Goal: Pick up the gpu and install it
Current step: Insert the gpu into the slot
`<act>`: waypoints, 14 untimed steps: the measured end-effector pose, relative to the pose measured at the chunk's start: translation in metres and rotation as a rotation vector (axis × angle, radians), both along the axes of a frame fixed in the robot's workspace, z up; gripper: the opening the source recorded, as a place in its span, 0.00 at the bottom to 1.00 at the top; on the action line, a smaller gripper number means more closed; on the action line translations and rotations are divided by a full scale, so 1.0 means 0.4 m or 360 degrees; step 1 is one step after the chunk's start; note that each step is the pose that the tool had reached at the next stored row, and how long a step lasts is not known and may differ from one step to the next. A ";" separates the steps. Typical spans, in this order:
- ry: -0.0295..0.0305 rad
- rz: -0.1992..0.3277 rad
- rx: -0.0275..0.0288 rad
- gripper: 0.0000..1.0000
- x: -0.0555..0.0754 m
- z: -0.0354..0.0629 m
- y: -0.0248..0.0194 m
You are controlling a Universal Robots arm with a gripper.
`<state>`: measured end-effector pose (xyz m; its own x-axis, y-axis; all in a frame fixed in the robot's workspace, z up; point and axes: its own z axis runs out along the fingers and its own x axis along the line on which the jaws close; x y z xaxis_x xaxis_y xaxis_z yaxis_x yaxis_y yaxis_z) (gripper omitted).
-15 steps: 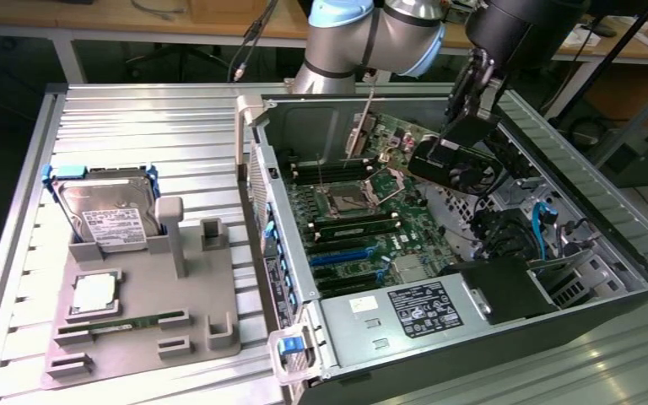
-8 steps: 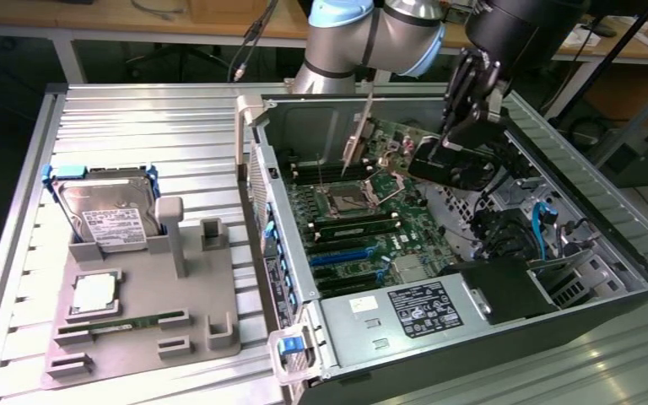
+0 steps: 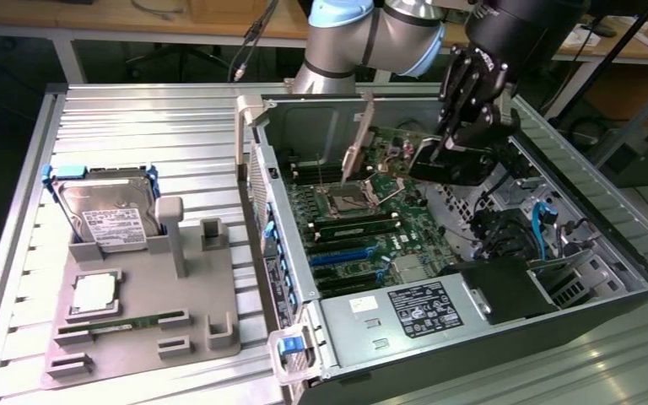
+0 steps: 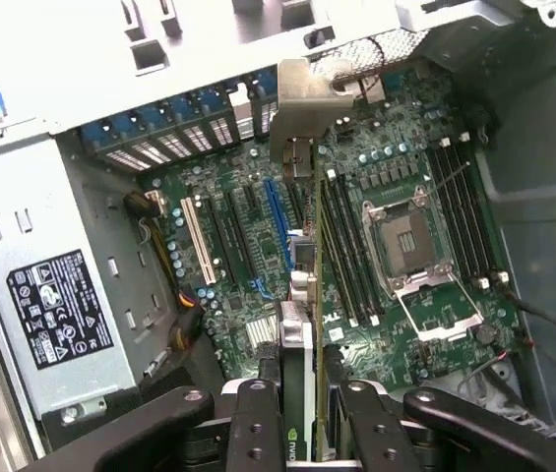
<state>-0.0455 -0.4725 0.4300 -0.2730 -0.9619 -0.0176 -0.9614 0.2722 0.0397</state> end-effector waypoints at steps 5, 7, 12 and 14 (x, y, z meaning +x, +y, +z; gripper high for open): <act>0.00000 0.0164 0.00001 0.27 0.000 0.000 0.000; 0.00000 0.0212 0.00000 0.27 0.000 0.000 0.000; 0.00000 0.0342 0.00000 0.27 0.000 0.000 0.000; -0.00001 0.0391 0.00001 0.27 0.000 0.000 0.000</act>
